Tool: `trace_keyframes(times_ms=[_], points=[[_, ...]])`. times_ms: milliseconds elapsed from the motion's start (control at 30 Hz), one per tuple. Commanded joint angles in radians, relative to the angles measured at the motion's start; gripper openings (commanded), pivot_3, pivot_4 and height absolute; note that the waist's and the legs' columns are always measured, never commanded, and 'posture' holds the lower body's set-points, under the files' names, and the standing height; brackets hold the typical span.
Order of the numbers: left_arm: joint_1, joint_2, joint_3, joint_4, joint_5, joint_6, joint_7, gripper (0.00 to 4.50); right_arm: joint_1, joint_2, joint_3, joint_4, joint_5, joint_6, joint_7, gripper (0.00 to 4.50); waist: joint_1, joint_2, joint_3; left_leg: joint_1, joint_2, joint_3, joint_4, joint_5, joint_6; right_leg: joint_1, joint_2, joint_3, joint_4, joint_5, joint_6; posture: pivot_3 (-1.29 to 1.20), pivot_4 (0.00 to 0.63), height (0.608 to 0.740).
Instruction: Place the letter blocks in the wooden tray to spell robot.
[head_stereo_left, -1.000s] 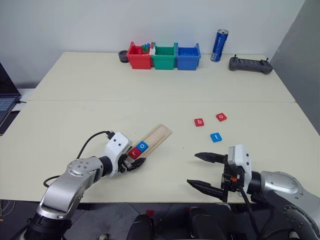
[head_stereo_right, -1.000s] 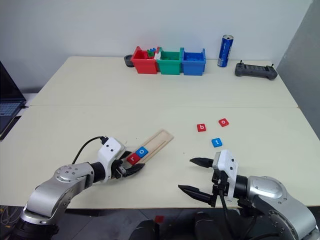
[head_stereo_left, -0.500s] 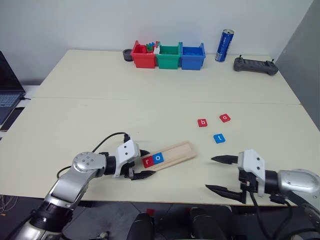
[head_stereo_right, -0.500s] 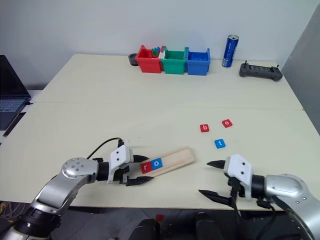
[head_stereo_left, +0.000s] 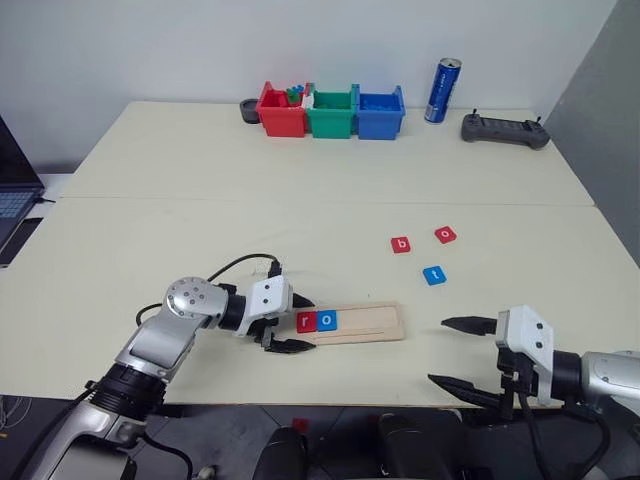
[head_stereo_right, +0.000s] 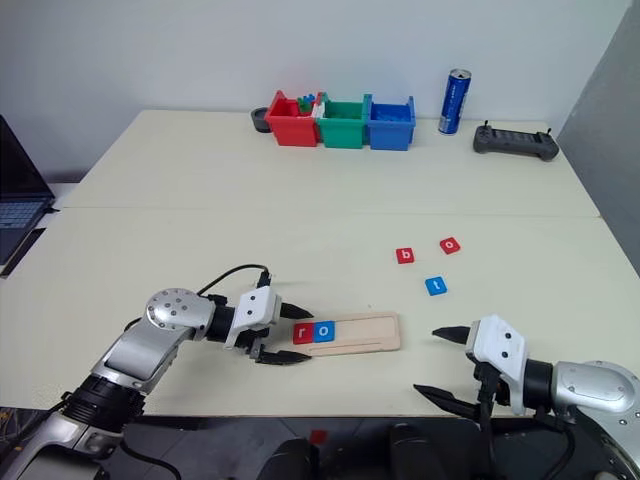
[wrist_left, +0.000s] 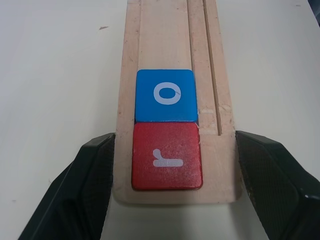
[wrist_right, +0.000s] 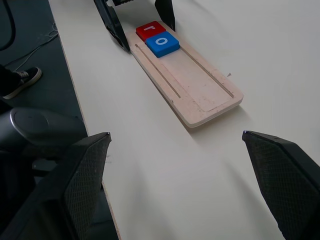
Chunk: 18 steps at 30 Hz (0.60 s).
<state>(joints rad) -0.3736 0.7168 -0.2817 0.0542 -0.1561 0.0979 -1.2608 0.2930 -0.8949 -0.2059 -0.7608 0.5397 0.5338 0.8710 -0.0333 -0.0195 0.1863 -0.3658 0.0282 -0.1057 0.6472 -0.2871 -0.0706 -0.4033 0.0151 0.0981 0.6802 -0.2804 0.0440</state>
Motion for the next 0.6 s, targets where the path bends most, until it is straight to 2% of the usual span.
trace_keyframes(times_ms=[33,200,600], points=[[-0.005,-0.001,-0.007,-0.004,0.01,-0.022,-0.019,3.38,-0.003,-0.011,-0.026,-0.03,0.008,-0.002,0.005,4.5,0.0,0.0,0.0,0.0,0.0,0.0,0.0,0.0,0.0,0.0,0.0,0.0,0.0,0.0,0.0,0.0,0.15,0.74],[-0.008,-0.006,-0.008,-0.002,0.014,-0.03,-0.03,3.38,-0.007,-0.009,-0.056,-0.023,0.052,0.022,0.017,4.5,0.0,0.0,0.0,0.0,0.0,0.0,0.0,0.0,0.0,0.0,0.0,0.0,0.0,0.0,0.0,0.0,0.15,0.74],[-0.087,-0.043,-0.033,0.077,0.039,-0.046,-0.083,3.38,-0.014,-0.016,-0.079,-0.006,0.049,0.023,0.03,4.5,0.001,0.0,0.0,0.0,0.0,0.0,0.001,0.0,0.0,0.0,0.0,0.0,0.0,0.002,-0.003,0.0,0.15,0.74]])
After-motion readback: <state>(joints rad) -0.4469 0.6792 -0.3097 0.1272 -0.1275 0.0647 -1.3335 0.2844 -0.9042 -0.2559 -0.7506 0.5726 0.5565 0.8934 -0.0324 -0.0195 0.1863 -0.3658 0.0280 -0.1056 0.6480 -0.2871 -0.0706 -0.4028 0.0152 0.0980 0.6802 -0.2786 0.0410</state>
